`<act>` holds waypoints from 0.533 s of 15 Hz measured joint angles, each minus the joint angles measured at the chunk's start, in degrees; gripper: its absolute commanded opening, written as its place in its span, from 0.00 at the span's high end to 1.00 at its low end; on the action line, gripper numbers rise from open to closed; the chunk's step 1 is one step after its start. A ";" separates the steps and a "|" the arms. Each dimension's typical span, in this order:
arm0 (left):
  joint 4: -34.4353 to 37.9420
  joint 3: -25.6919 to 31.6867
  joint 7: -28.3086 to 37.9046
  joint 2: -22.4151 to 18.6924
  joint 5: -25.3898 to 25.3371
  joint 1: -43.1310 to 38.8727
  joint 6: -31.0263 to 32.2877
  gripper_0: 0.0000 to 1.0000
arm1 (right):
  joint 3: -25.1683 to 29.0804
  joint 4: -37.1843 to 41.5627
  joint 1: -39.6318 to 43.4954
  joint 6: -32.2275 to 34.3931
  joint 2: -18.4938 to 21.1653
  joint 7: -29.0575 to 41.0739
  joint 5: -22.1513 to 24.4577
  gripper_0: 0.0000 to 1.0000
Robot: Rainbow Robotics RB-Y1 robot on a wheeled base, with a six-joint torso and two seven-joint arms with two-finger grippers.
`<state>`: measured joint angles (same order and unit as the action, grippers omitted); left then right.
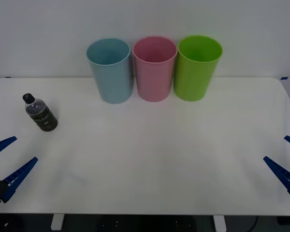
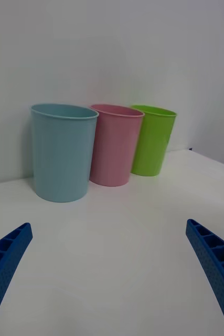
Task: Grasp the object on the table and drop it into the matching bin: aluminum can to the light blue bin, PET bottle to the pink bin.
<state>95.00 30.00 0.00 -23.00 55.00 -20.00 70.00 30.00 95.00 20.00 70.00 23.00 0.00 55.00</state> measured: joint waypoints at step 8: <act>-0.19 -1.11 0.00 1.73 -1.70 0.01 -0.21 0.00 | 0.00 0.00 0.00 0.00 0.00 0.00 0.00 0.00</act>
<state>94.81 28.89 0.00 -21.27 53.30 -20.00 69.79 30.00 95.00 20.00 70.00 23.00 0.00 55.00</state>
